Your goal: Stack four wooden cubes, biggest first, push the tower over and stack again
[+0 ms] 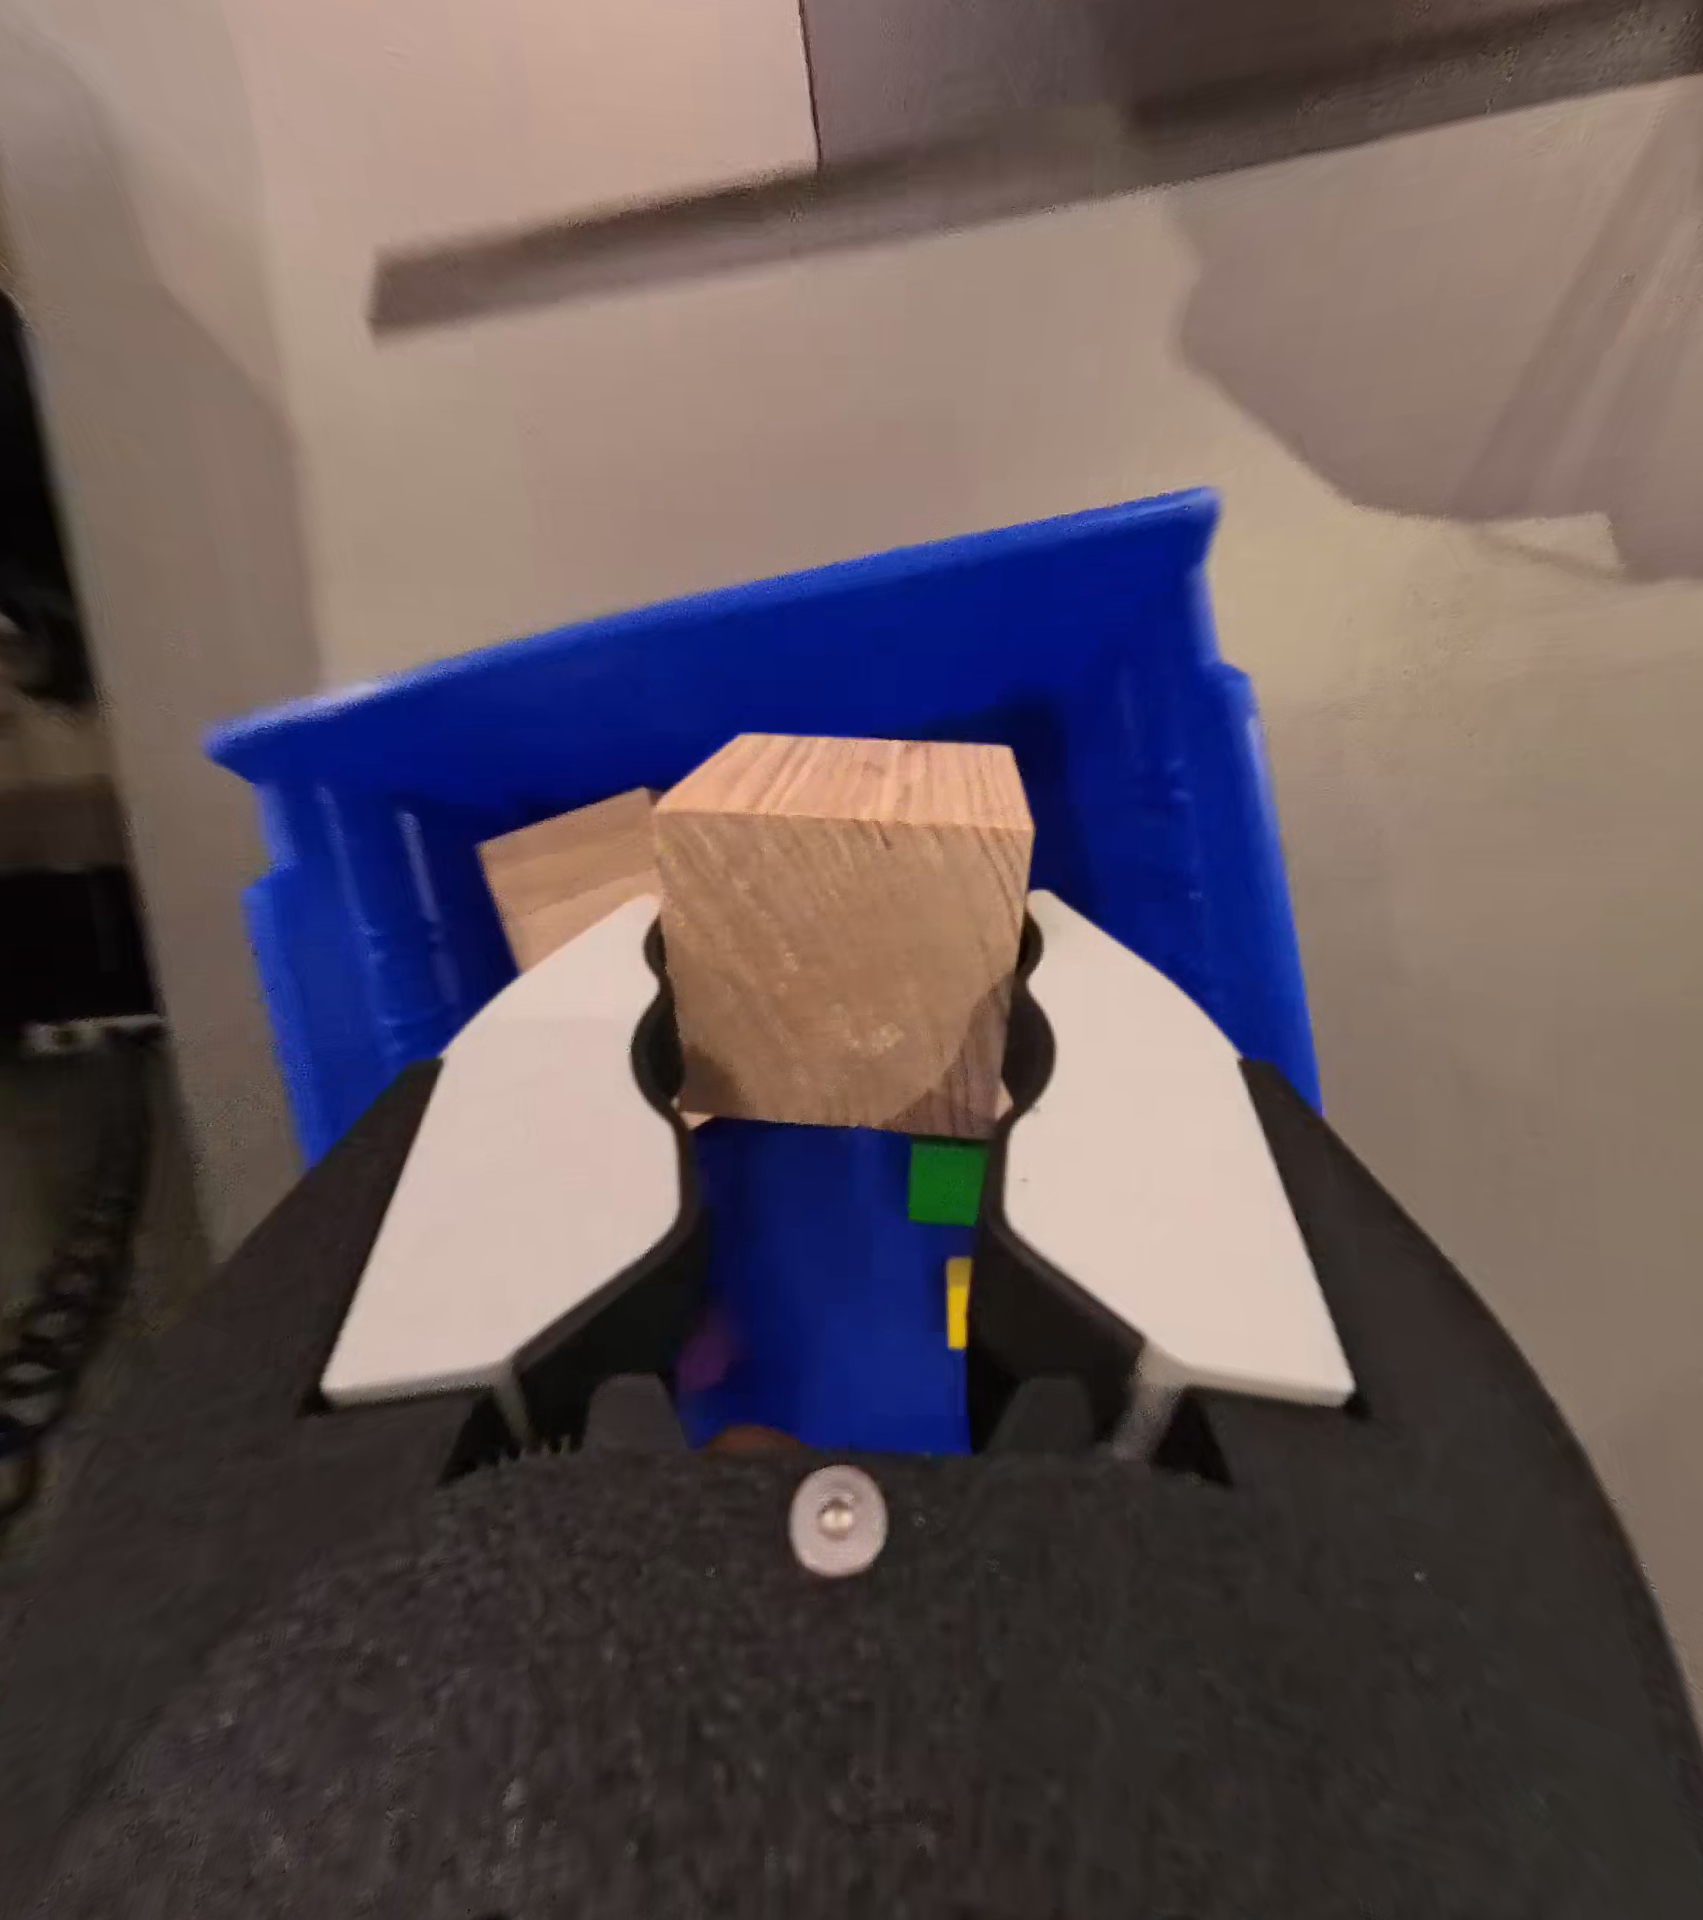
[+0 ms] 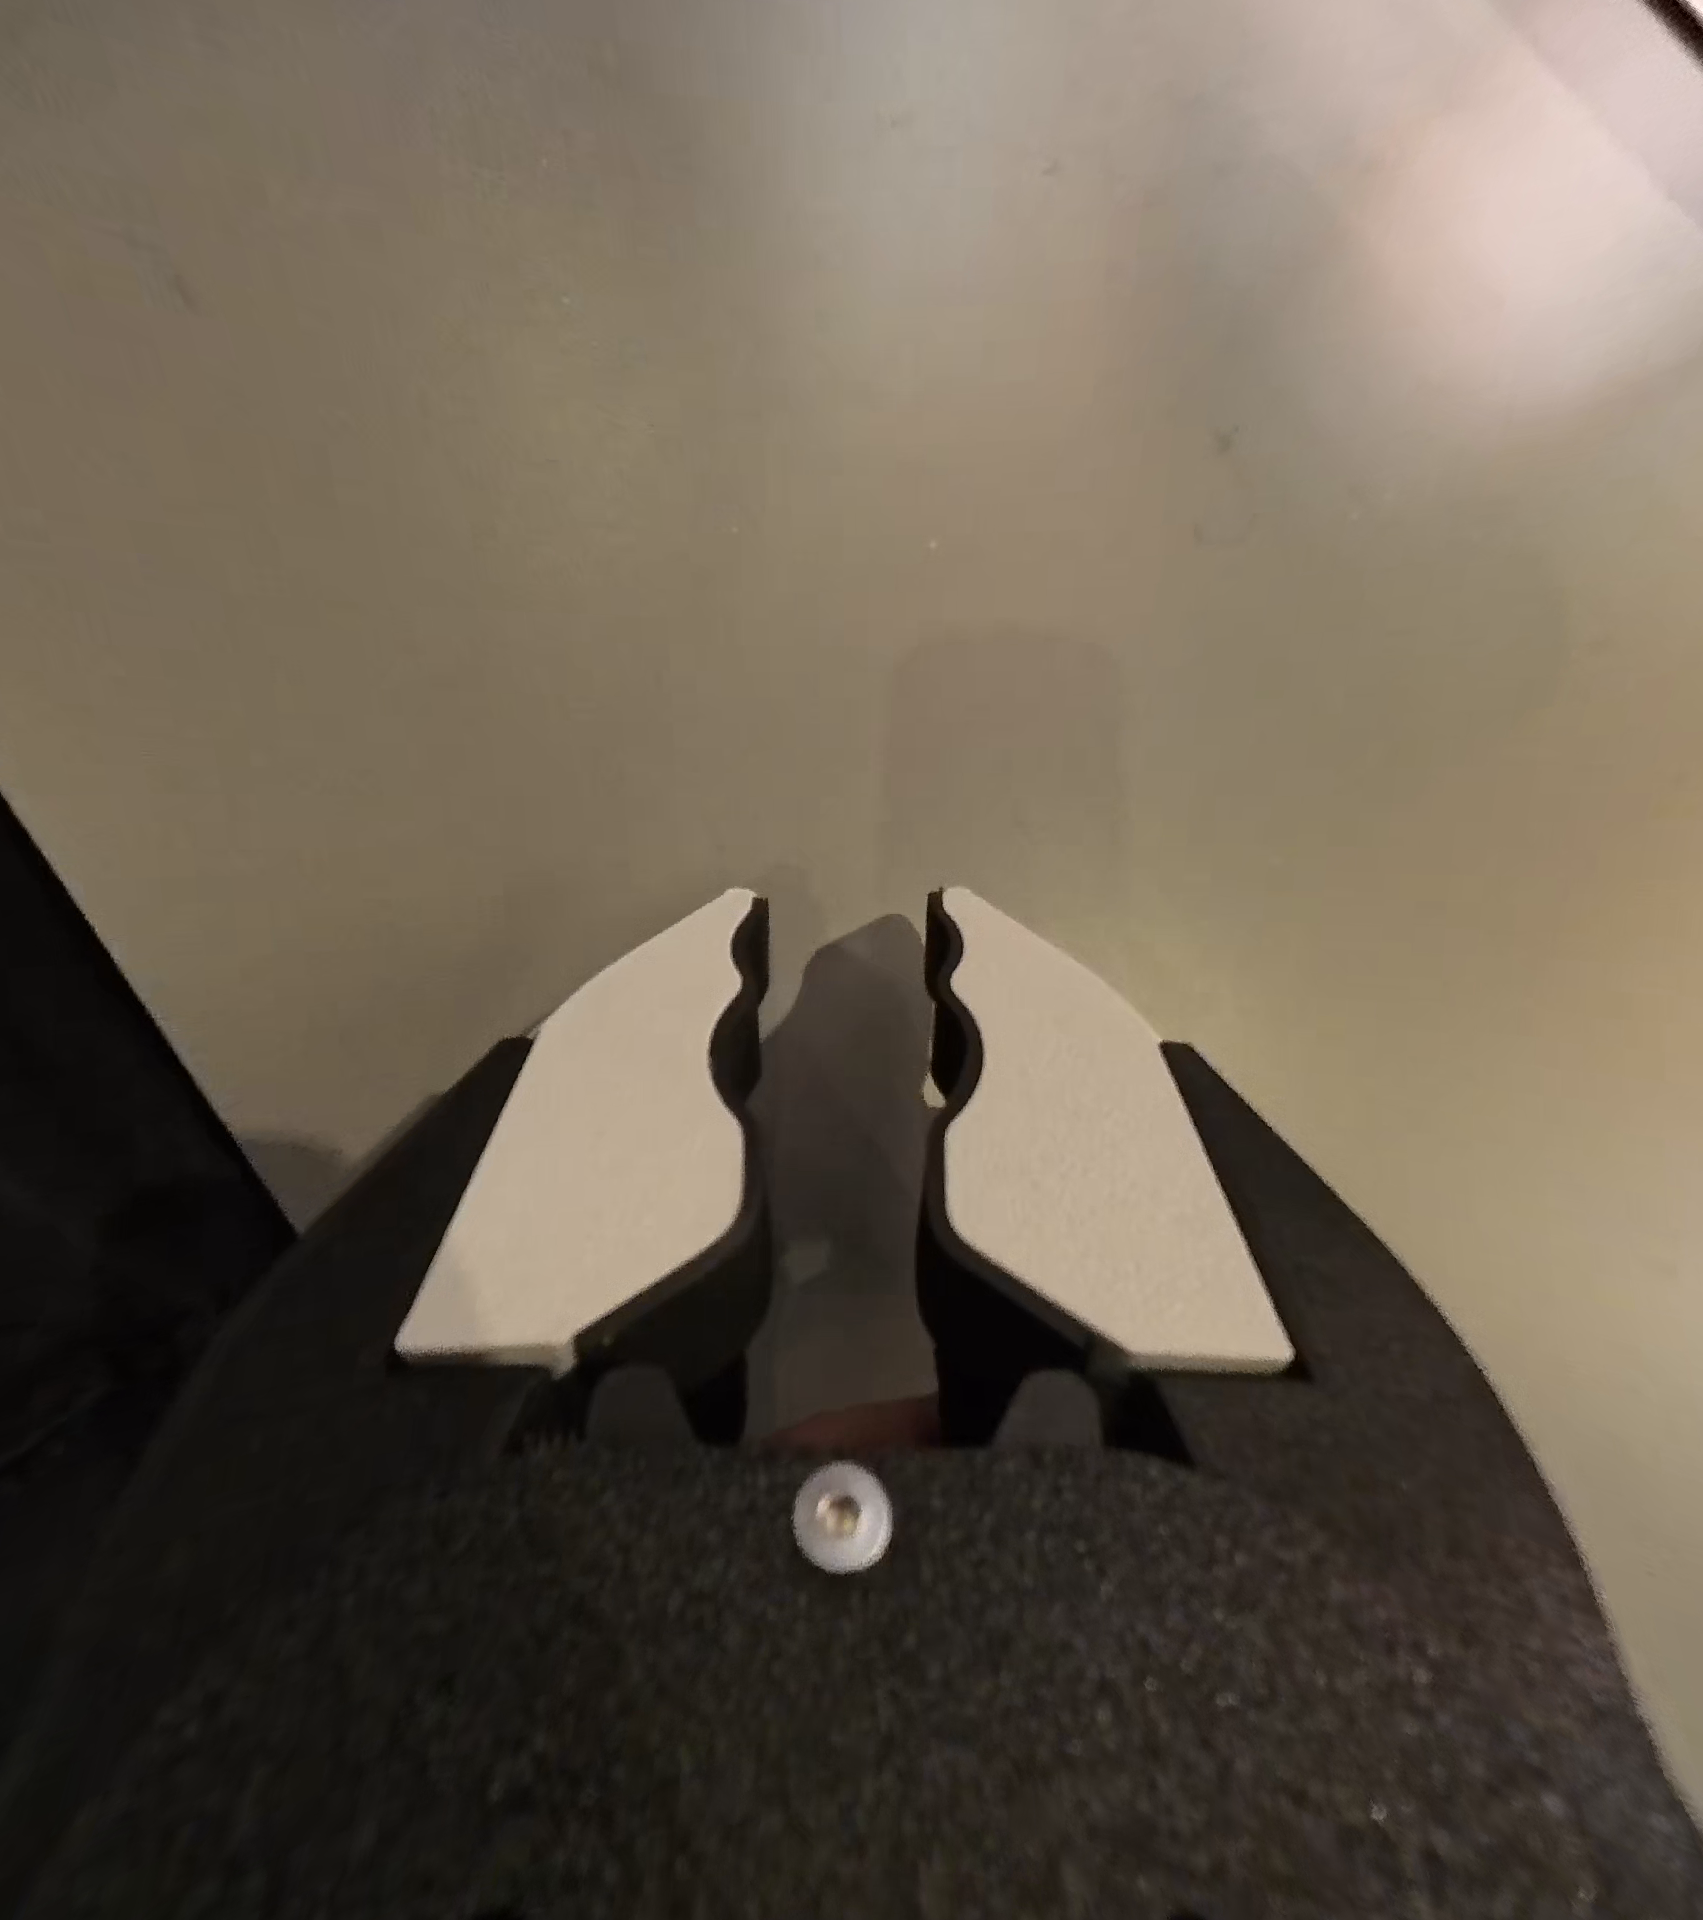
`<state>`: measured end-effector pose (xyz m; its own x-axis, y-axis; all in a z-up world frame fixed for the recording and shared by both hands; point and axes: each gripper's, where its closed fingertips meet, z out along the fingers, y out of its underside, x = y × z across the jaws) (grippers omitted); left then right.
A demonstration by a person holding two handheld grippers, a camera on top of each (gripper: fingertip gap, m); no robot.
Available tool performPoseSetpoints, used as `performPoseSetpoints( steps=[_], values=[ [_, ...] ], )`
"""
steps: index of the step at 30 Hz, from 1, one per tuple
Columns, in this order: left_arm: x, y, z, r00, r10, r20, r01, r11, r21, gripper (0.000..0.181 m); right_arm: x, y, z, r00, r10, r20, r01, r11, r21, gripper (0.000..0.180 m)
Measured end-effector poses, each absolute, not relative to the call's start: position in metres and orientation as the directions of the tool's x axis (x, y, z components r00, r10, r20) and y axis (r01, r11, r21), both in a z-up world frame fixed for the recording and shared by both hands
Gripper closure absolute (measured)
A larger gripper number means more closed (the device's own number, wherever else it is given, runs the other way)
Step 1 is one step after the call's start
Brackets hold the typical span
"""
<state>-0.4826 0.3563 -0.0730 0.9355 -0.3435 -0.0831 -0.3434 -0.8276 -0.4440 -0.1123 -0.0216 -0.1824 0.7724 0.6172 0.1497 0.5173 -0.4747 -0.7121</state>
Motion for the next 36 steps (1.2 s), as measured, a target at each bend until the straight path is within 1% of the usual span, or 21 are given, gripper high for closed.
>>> performPoseSetpoints(
  steps=[4, 7, 10, 15, 17, 19, 20, 22, 24, 26, 27, 29, 32, 36],
  values=[
    [-0.483, 0.364, -0.120, 0.961, -0.275, -0.032, -0.268, -0.898, -0.350, 0.121, -0.113, -0.022, -0.183, 0.773, 0.620, 0.136, 0.510, -0.481, -0.713, 0.151],
    [-0.470, 0.365, -0.145, 0.955, -0.296, 0.002, -0.281, -0.909, -0.308, 0.121, -0.113, -0.022, -0.183, 0.770, 0.623, 0.134, 0.513, -0.481, -0.711, 0.152],
    [-0.470, 0.368, -0.163, 0.959, -0.282, -0.029, -0.279, -0.919, -0.277, 0.121, -0.113, -0.022, -0.183, 0.770, 0.625, 0.131, 0.512, -0.482, -0.711, 0.152],
    [-0.469, 0.373, -0.164, 0.967, -0.252, -0.040, -0.252, -0.922, -0.293, 0.121, -0.114, -0.022, -0.183, 0.768, 0.627, 0.131, 0.514, -0.481, -0.711, 0.152],
    [-0.468, 0.374, -0.151, 0.970, -0.242, -0.034, -0.239, -0.912, -0.335, 0.114, -0.114, -0.022, -0.183, 0.767, 0.628, 0.130, 0.513, -0.480, -0.711, 0.152],
    [-0.470, 0.371, -0.128, 0.966, -0.253, -0.056, -0.254, -0.884, -0.392, 0.113, -0.114, -0.022, -0.183, 0.766, 0.629, 0.132, 0.515, -0.478, -0.711, 0.152],
    [-0.469, 0.368, -0.111, 0.962, -0.264, -0.073, -0.268, -0.855, -0.444, 0.112, -0.114, -0.022, -0.183, 0.765, 0.630, 0.133, 0.517, -0.477, -0.711, 0.152],
    [-0.465, 0.358, -0.065, 0.956, -0.278, -0.088, -0.275, -0.761, -0.587, 0.113, -0.114, -0.022, -0.183, 0.764, 0.630, 0.137, 0.518, -0.475, -0.711, 0.152],
    [-0.455, 0.334, -0.017, 0.949, -0.304, -0.084, -0.265, -0.623, -0.736, 0.116, -0.114, -0.022, -0.183, 0.764, 0.629, 0.140, 0.520, -0.473, -0.712, 0.152],
    [-0.454, 0.303, 0.024, 0.949, -0.292, -0.121, -0.254, -0.477, -0.842, 0.114, -0.114, -0.022, -0.183, 0.764, 0.628, 0.147, 0.522, -0.469, -0.712, 0.151],
    [-0.456, 0.286, 0.038, 0.948, -0.283, -0.147, -0.260, -0.418, -0.870, 0.110, -0.114, -0.022, -0.182, 0.764, 0.628, 0.150, 0.524, -0.467, -0.712, 0.151],
    [-0.461, 0.252, 0.048, 0.942, -0.277, -0.190, -0.290, -0.381, -0.878, 0.110, -0.114, -0.022, -0.182, 0.763, 0.627, 0.156, 0.527, -0.463, -0.713, 0.151],
    [-0.470, 0.214, 0.046, 0.937, -0.283, -0.206, -0.309, -0.396, -0.865, 0.108, -0.114, -0.022, -0.182, 0.762, 0.628, 0.155, 0.527, -0.463, -0.713, 0.152],
    [-0.485, 0.190, 0.037, 0.937, -0.283, -0.205, -0.314, -0.422, -0.851, 0.108, -0.115, -0.023, -0.182, 0.761, 0.630, 0.154, 0.528, -0.462, -0.713, 0.152]
  ],
)
